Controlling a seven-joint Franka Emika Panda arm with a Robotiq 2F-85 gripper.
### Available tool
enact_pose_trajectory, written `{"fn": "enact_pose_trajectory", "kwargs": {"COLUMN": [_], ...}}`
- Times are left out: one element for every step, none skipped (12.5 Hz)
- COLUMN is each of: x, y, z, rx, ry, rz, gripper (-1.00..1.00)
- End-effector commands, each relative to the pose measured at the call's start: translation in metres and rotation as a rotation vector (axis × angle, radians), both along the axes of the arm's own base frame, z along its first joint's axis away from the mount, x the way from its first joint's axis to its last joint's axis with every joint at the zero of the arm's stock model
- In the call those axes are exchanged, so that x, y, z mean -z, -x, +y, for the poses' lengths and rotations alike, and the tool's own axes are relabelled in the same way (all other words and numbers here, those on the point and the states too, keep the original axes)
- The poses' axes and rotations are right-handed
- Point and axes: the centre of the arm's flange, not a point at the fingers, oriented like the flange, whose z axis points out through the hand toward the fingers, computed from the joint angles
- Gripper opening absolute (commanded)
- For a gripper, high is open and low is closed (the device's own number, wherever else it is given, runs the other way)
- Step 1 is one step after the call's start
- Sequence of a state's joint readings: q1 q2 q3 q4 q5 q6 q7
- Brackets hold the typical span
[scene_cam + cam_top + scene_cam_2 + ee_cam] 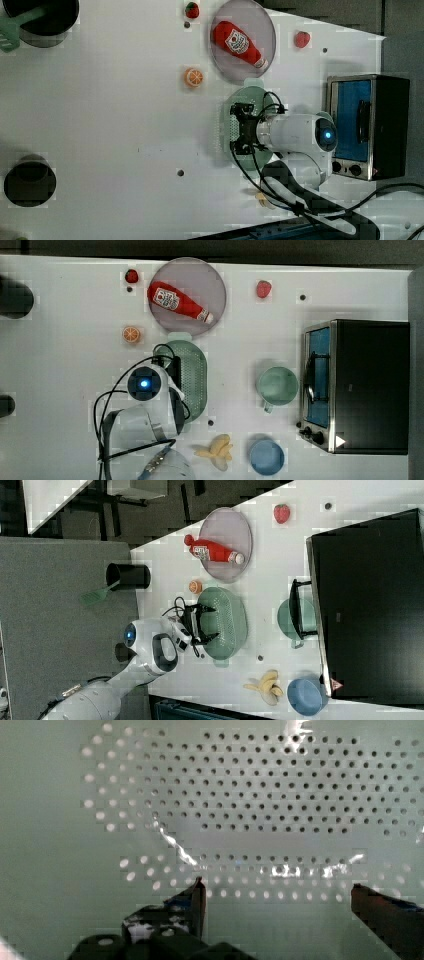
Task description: Drag strainer right to left.
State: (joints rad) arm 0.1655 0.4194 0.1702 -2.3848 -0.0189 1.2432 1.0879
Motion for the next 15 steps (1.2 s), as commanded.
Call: {"fn": "enact_pose_trajectory", "kwargs": {"x": [-0.005,-0.005,-0.005,-0.005,-0.005,-0.005,-0.005,-0.006,-0.005,-0.004,-0.004,-0.002,-0.002,-0.001,0.0], "y": [0.005,0.004,0.003,0.002,0.0,0.0,-0.001,-0.004,-0.005,-0.006,-0.008,-0.008,-0.008,-0.009,-0.009], "z": [0.046,0.054,0.061,0.069,0.078,0.086,0.095,0.105,0.114,0.124,0.135,0.145,0.155,0.166,0.175], "rx": [0.011,0.004,0.01,0.021,0.026,0.031,0.035,0.045,0.064,0.074,0.08,0.094,0.104,0.106,0.105], "ry": [-0.012,-0.012,-0.013,-0.011,-0.013,-0.01,-0.009,-0.015,-0.015,-0.016,-0.022,-0.023,-0.027,-0.032,-0.036], "rz": [0.012,0.015,0.02,0.027,0.028,0.037,0.042,0.036,0.041,0.044,0.04,0.043,0.042,0.04,0.039], "gripper": [1.0,1.0,1.0,1.0,1.0,1.0,1.0,1.0,1.0,1.0,1.0,1.0,1.0,1.0,1.0]}}
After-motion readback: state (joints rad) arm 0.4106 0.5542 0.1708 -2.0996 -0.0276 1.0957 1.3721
